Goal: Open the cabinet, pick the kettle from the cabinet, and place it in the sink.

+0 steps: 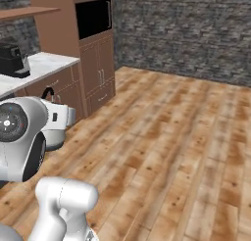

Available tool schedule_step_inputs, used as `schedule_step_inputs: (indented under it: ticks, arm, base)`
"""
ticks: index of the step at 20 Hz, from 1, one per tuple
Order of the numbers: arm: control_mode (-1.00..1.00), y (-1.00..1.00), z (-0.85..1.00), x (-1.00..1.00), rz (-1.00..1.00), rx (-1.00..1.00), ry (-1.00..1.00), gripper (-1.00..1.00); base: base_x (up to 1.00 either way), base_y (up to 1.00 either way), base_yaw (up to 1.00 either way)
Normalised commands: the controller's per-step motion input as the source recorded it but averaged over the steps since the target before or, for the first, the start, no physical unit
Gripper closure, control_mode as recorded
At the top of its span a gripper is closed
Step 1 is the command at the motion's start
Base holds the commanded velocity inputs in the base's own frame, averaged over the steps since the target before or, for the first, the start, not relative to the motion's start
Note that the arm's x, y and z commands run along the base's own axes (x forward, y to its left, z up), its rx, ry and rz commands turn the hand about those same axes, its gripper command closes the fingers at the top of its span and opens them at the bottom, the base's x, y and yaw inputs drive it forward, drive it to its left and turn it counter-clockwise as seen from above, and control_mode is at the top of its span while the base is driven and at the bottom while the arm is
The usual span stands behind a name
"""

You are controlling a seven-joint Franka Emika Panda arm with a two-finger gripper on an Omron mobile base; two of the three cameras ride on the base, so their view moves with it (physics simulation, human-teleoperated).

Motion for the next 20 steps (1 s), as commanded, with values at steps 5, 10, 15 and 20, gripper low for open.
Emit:
schedule_step_inputs:
  ticks: [5, 10, 15, 20]
  arm:
    - [1.00, 0.00, 0.00, 0.00, 0.00, 0.00, 0.00, 1.00]
    - [1.00, 0.00, 0.00, 0.00, 0.00, 0.00, 0.00, 1.00]
    - [1.00, 0.00, 0.00, 0.00, 0.00, 0.00, 0.00, 1.00]
    - [1.00, 0.00, 0.00, 0.00, 0.00, 0.00, 0.00, 1.00]
  base:
    - [0.55, 0.30, 0.07]
    - [0.43, 0.19, 0.27]
    - [0.36, 0.13, 0.40]
    - [0.31, 0.09, 0.45]
